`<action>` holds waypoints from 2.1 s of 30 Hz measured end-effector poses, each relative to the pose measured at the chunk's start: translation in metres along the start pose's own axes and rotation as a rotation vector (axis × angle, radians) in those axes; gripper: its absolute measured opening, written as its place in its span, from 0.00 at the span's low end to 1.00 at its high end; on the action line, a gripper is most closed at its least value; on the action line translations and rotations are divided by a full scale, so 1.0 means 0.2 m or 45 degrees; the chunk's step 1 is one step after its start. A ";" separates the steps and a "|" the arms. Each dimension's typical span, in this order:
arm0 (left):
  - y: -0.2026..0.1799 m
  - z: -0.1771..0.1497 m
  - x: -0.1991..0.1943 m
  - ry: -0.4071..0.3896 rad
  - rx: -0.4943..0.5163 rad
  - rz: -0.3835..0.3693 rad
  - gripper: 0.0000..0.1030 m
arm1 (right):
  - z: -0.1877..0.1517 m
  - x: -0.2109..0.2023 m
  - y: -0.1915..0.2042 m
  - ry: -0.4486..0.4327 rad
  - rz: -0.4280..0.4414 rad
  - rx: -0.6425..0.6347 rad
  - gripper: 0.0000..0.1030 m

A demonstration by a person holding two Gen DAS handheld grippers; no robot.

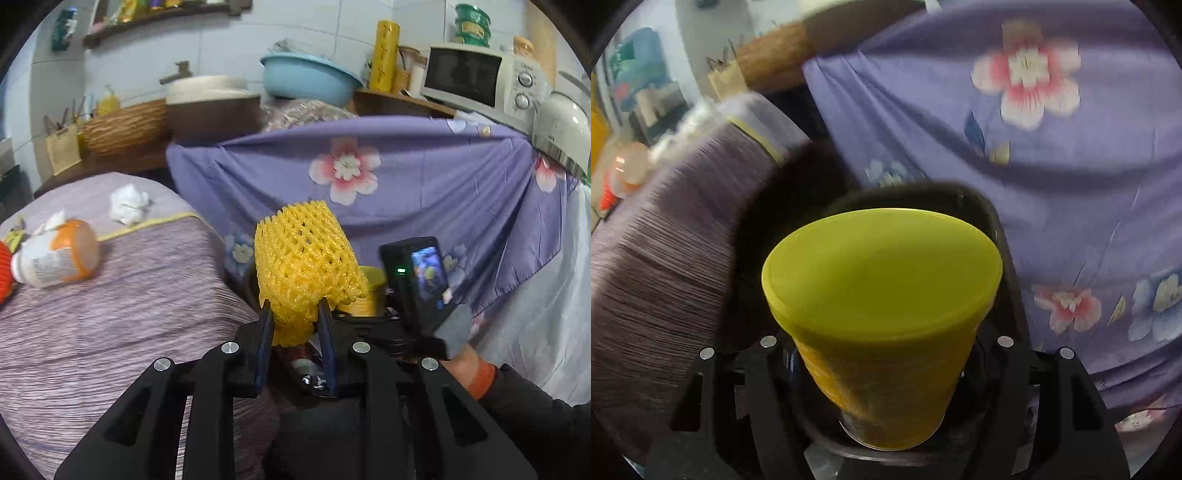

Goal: Collect trash
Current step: 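Carry both items to the bin and release the yellow can from the right tool, then open the left tool to drop the yellow foam net into the bin, then move both tools back over the table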

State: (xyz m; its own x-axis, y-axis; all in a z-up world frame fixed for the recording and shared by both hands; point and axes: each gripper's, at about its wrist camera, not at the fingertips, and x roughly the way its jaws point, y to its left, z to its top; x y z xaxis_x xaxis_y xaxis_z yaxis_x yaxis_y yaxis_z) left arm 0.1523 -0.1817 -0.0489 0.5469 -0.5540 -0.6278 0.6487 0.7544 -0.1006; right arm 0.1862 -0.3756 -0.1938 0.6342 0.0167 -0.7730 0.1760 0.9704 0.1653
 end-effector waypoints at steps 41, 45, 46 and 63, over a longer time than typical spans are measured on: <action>-0.32 -0.22 0.88 0.422 0.165 -0.006 0.28 | -0.13 -0.46 -0.37 -0.211 -0.233 0.163 0.76; -0.36 -0.22 0.88 0.409 0.207 -0.011 0.43 | -0.14 -0.47 -0.40 -0.211 -0.250 0.176 0.76; -0.37 -0.22 0.87 0.405 0.209 -0.006 0.47 | -0.15 -0.47 -0.40 -0.213 -0.257 0.181 0.76; -0.41 -0.14 0.46 0.257 0.258 -0.012 0.86 | -0.06 -0.59 -0.39 -0.270 -0.209 0.184 0.76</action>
State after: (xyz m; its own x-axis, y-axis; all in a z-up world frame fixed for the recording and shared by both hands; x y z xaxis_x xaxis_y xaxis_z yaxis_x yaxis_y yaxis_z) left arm 0.1354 -0.2853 -0.1202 0.4371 -0.4642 -0.7703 0.7569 0.6525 0.0363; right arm 0.0897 -0.4496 -0.1227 0.7286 -0.2032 -0.6541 0.3851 0.9113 0.1459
